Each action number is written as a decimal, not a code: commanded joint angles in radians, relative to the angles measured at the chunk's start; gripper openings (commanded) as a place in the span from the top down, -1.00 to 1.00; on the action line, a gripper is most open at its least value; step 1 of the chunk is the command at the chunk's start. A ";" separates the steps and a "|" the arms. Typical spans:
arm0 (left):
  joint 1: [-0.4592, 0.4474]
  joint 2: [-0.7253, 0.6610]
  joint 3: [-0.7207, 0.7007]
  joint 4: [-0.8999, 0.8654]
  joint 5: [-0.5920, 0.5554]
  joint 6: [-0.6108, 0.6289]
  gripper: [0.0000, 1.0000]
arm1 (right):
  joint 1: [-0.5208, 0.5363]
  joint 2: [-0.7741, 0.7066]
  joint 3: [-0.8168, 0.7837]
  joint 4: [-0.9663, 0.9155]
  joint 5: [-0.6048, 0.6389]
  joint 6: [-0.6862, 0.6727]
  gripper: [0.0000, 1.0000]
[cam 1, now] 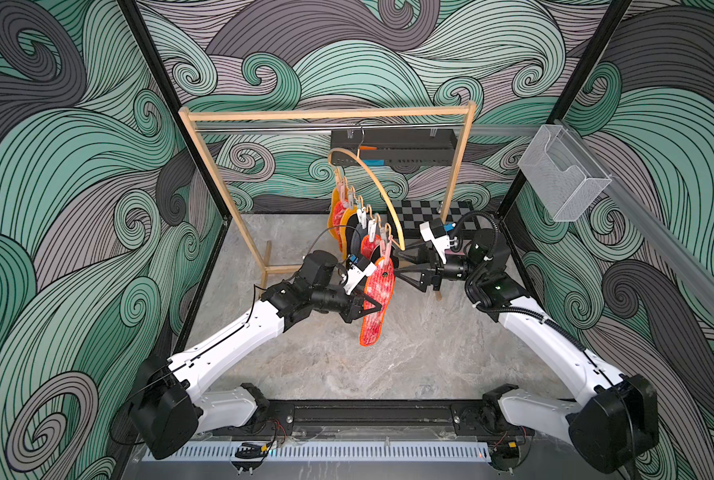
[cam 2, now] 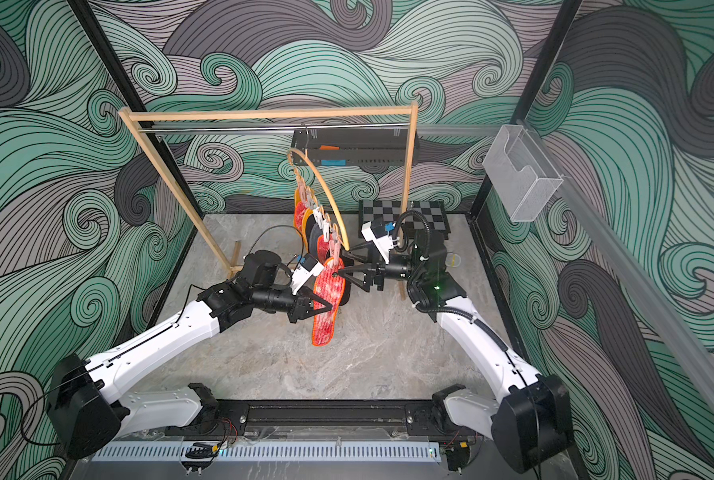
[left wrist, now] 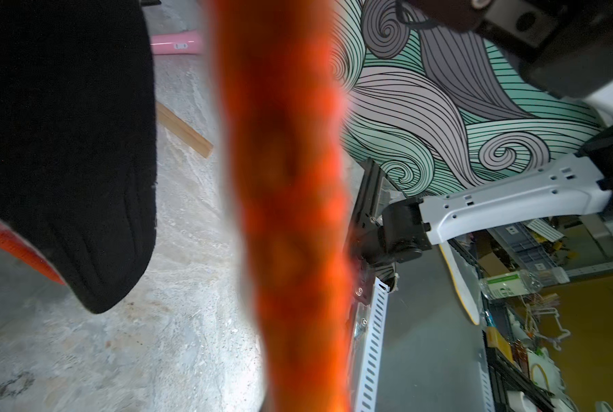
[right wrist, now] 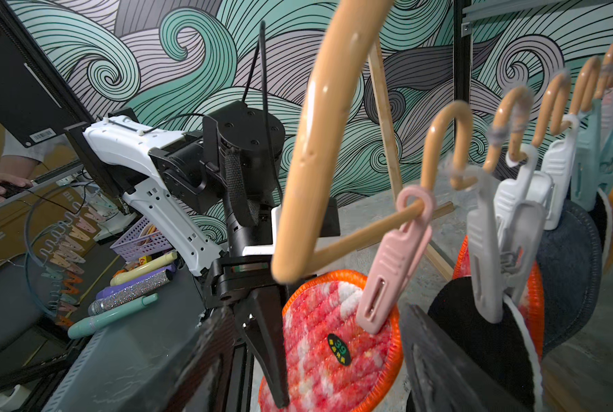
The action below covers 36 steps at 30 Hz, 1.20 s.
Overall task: Take the shoe insoles off the hanger
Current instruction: Open the clamp at the hanger.
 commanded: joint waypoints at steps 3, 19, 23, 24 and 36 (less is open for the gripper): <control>0.002 -0.001 0.051 -0.044 0.099 0.006 0.94 | -0.006 0.064 0.096 -0.010 -0.089 -0.011 -0.52; 0.005 0.005 0.074 -0.051 0.174 0.001 0.88 | -0.006 0.214 0.145 0.131 -0.171 0.139 -0.37; 0.005 0.012 0.075 -0.054 0.176 0.005 0.88 | -0.006 0.229 0.138 0.215 -0.190 0.204 -0.26; 0.004 0.014 0.076 -0.055 0.177 0.006 0.88 | -0.006 0.233 0.137 0.246 -0.196 0.228 -0.22; 0.008 0.026 0.082 -0.082 0.189 0.019 0.87 | -0.009 0.316 0.135 0.519 -0.226 0.448 0.16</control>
